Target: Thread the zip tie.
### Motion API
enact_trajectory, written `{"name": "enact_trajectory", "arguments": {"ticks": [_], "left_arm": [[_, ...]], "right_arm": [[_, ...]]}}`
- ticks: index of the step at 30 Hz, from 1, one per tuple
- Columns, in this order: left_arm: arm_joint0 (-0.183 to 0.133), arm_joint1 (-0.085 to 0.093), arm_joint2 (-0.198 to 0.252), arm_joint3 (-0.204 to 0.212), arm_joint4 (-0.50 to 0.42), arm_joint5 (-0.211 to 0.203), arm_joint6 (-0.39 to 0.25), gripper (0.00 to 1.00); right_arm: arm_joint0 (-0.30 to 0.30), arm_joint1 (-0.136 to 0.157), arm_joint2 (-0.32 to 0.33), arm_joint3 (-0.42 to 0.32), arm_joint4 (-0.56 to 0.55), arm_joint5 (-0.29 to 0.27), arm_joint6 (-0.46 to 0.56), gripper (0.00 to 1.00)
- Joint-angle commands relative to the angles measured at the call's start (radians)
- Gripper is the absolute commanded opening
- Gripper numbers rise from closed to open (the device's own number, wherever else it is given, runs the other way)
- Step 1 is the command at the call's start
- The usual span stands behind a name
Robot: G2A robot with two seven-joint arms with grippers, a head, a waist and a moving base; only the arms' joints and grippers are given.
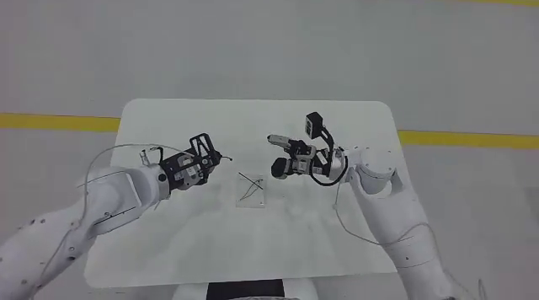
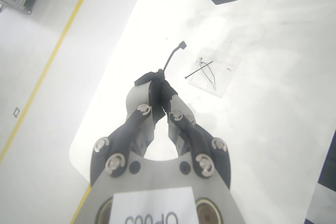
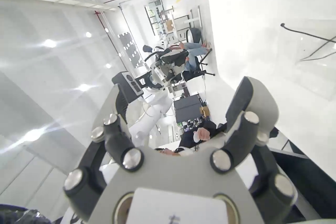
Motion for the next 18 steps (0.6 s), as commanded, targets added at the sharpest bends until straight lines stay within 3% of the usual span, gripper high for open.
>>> {"name": "enact_trajectory", "arguments": {"ticks": [1,12,18], "left_arm": [[-0.007,-0.005,0.019,0.0,0.033,0.011,-0.016,0.0],[-0.116,-0.065,0.161,0.058,0.081,0.057,-0.044,0.0],[-0.119,-0.066,0.164,0.058,0.085,0.058,-0.047,0.0]], "right_arm": [[-0.003,-0.001,-0.006,0.006,0.025,0.007,-0.006,1.0],[0.054,-0.015,-0.124,0.102,0.15,0.007,-0.069,1.0],[0.054,-0.015,-0.124,0.102,0.15,0.007,-0.069,1.0]]}}
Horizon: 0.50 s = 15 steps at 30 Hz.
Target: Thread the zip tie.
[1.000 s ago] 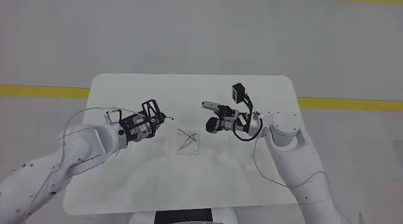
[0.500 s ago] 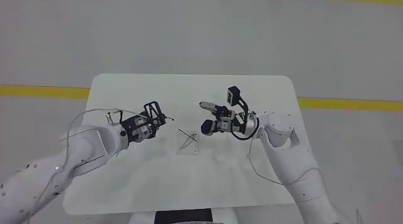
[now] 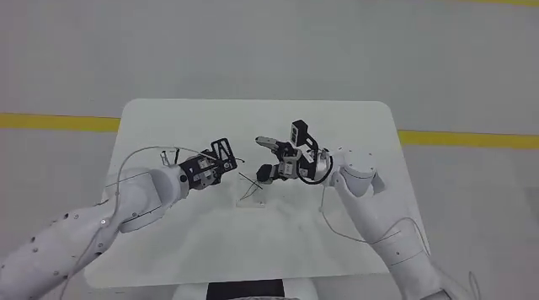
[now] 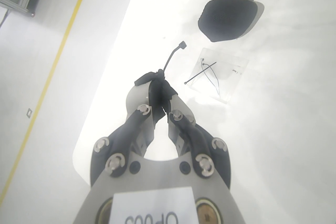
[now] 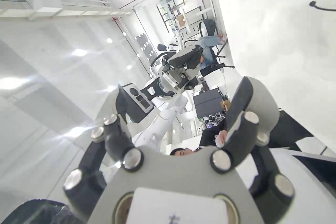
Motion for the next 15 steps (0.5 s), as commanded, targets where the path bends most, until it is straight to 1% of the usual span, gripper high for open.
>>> {"name": "enact_trajectory", "arguments": {"ticks": [1,3,7,9,14,15], "left_arm": [[0.002,-0.001,0.0,0.003,-0.001,0.006,0.006,0.0],[0.005,-0.004,0.001,0.009,0.0,0.014,0.022,0.0],[0.005,-0.009,0.002,0.02,-0.001,0.025,0.032,0.0],[0.002,-0.012,0.004,0.023,0.001,0.021,0.027,0.0],[0.002,-0.013,0.005,0.023,0.002,0.02,0.026,0.0],[0.002,-0.013,0.005,0.023,0.002,0.02,0.026,0.0]], "right_arm": [[-0.006,-0.001,-0.005,-0.007,-0.003,-0.007,-0.014,1.0],[-0.01,-0.001,-0.014,-0.012,-0.016,0.0,-0.031,1.0],[-0.008,-0.002,-0.031,-0.008,-0.024,0.0,-0.05,1.0],[-0.005,-0.002,-0.037,-0.011,-0.026,-0.001,-0.059,1.0],[-0.004,-0.002,-0.037,-0.012,-0.027,-0.003,-0.061,1.0],[-0.011,-0.003,-0.04,-0.019,-0.026,-0.015,-0.071,1.0]]}}
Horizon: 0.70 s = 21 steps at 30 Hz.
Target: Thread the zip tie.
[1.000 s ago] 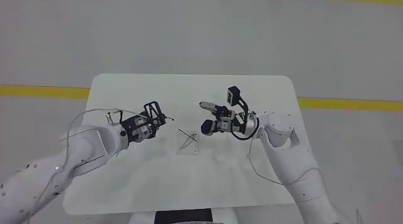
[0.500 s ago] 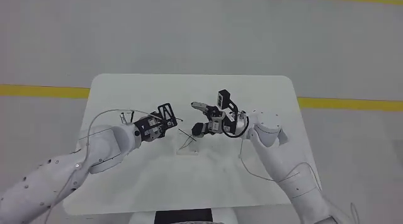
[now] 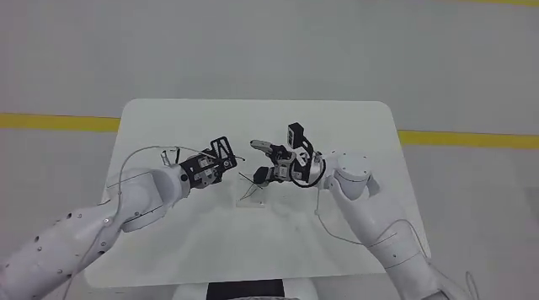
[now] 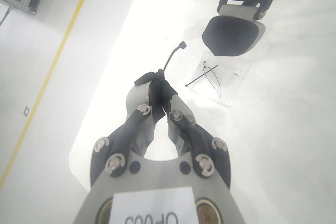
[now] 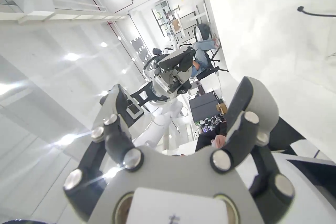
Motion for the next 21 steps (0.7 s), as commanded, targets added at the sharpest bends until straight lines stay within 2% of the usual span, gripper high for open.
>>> {"name": "enact_trajectory", "arguments": {"ticks": [1,10,12,13,14,17,21], "left_arm": [[0.0,0.0,0.0,0.0,0.0,0.0,0.0,0.0],[0.0,0.0,0.0,0.0,0.0,0.0,0.0,0.0],[0.0,0.0,0.0,0.0,0.0,0.0,0.0,0.0],[0.0,0.0,0.0,0.0,0.0,0.0,0.0,0.0],[0.0,0.0,0.0,0.0,0.0,0.0,0.0,0.0],[0.0,0.0,0.0,0.0,0.0,0.0,0.0,0.0],[0.0,0.0,0.0,0.0,0.0,0.0,0.0,0.0]], "right_arm": [[-0.009,0.0,-0.003,-0.01,0.0,-0.016,-0.01,1.0],[-0.026,0.004,-0.009,-0.027,-0.029,-0.033,-0.022,0.99],[-0.028,0.005,-0.01,-0.028,-0.032,-0.034,-0.022,0.83],[-0.029,0.005,-0.01,-0.029,-0.034,-0.034,-0.023,0.82],[-0.03,0.006,-0.01,-0.03,-0.035,-0.034,-0.023,0.77],[-0.033,0.007,-0.01,-0.032,-0.036,-0.037,-0.025,0.49],[-0.039,0.008,-0.006,-0.036,-0.031,-0.054,-0.028,0.42]]}}
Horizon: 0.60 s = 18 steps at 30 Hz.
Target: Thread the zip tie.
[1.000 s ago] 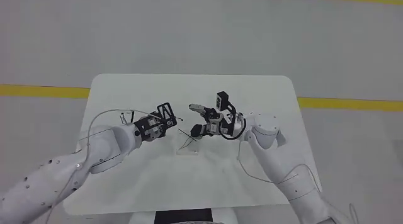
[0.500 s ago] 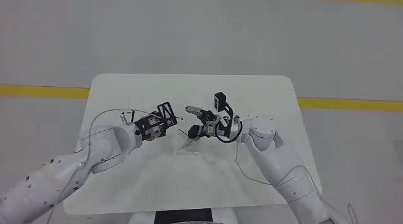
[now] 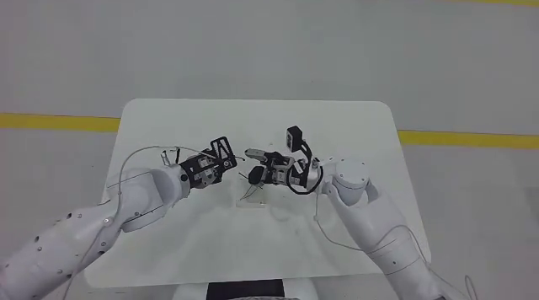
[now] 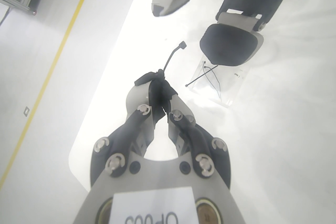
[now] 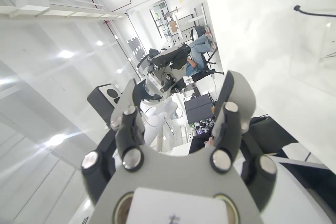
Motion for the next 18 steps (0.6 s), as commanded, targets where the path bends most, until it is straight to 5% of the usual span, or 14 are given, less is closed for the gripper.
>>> {"name": "enact_trajectory", "arguments": {"ticks": [1,18], "left_arm": [[0.0,0.0,0.0,0.0,0.0,0.0,0.0,0.0],[0.0,0.0,0.0,0.0,0.0,0.0,0.0,0.0]], "right_arm": [[-0.003,0.001,0.002,-0.003,0.003,-0.009,-0.001,0.42],[0.011,-0.003,-0.017,-0.008,0.013,-0.036,-0.008,0.32]]}}
